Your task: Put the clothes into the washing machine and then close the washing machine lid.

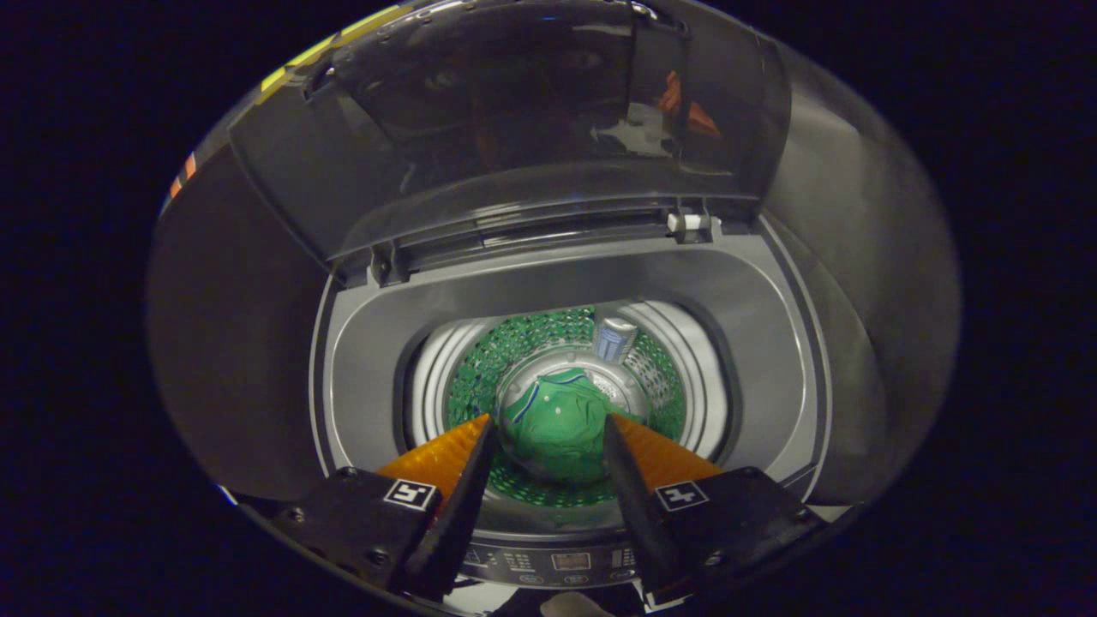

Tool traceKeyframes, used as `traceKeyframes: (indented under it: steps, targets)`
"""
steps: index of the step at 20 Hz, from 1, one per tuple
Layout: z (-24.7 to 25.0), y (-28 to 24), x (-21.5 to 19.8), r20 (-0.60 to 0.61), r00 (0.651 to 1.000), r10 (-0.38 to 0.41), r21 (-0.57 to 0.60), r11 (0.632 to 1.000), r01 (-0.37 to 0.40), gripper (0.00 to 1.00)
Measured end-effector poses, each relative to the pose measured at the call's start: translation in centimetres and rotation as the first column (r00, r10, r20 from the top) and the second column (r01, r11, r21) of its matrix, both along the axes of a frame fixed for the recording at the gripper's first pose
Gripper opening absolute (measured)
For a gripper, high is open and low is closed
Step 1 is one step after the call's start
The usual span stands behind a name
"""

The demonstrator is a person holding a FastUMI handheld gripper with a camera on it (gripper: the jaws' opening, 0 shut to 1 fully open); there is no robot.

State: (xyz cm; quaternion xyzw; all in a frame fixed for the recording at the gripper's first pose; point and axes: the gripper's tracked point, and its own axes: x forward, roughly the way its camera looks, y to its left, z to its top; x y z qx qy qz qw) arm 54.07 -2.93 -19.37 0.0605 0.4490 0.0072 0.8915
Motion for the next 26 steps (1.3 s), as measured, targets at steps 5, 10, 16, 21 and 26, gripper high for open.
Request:
traceKeyframes:
  steps: [5, 10, 16, 21, 26]
  targets:
    - [1.0, 0.2, -0.7, 0.061, 0.997, 0.038, -0.044, 0.998, -0.035, 0.79]
    - [3.1, 0.8, -1.5, 0.162, 0.981, 0.104, -0.121, 0.989, -0.085, 0.79]
    - [7.3, 1.6, -2.6, 0.291, 0.94, 0.179, -0.2, 0.972, -0.123, 0.79]
    - [10.1, 1.4, -2.8, 0.368, 0.915, 0.164, -0.208, 0.974, -0.091, 0.79]
    - [13.1, 0.7, -1.8, 0.42, 0.9, 0.121, -0.174, 0.983, -0.051, 0.79]
